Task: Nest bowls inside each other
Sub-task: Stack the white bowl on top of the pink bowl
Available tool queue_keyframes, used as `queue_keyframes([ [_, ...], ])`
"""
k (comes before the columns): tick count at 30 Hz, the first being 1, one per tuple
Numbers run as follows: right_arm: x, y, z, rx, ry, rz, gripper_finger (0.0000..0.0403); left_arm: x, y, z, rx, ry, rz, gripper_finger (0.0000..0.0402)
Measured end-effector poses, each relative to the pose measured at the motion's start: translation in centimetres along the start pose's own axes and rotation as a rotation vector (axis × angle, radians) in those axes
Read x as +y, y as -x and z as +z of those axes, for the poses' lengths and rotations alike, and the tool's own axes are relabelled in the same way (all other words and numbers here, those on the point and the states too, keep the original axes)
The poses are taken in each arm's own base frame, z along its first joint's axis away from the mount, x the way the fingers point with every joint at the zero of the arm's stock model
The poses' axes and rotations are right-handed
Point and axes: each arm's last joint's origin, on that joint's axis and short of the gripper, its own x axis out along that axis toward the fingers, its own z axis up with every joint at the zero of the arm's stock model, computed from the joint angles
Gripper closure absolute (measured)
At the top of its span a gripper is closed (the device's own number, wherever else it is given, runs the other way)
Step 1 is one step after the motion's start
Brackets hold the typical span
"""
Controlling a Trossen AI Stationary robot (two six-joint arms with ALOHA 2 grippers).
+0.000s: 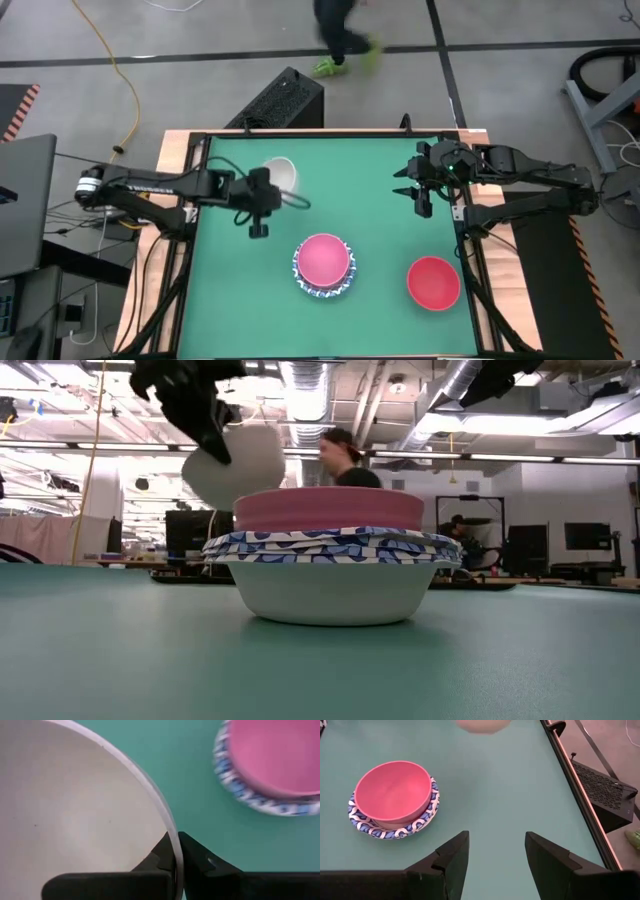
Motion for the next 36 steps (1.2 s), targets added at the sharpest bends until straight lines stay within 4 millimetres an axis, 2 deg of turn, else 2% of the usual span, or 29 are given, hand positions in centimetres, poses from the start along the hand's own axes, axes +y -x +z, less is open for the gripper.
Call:
queue_keyframes([
  [8, 0.0, 0.0, 0.0, 0.000, 0.000, 0.000, 0.0186, -3.7, 1.0, 1.6, -0.177, -0.094, -0.089, 0.0401],
  [19, 0.0, 0.0, 0.0, -0.004, -0.001, 0.000, 0.0186, -5.8, 1.6, 2.6, -0.297, -0.166, -0.111, 0.0401],
  [25, 0.0, 0.0, 0.1, -0.006, -0.001, -0.001, 0.0186, -7.3, 0.7, 3.5, -0.283, -0.237, -0.133, 0.0401],
  [32, 0.0, 0.0, 0.1, -0.007, -0.004, -0.001, 0.0186, -10.2, -0.9, 5.9, -0.218, -0.448, -0.159, 0.0401],
  [36, 0.0, 0.0, 0.1, -0.006, -0.009, -0.001, 0.0186, -11.8, -2.0, 6.6, -0.133, -0.567, -0.149, 0.0401],
])
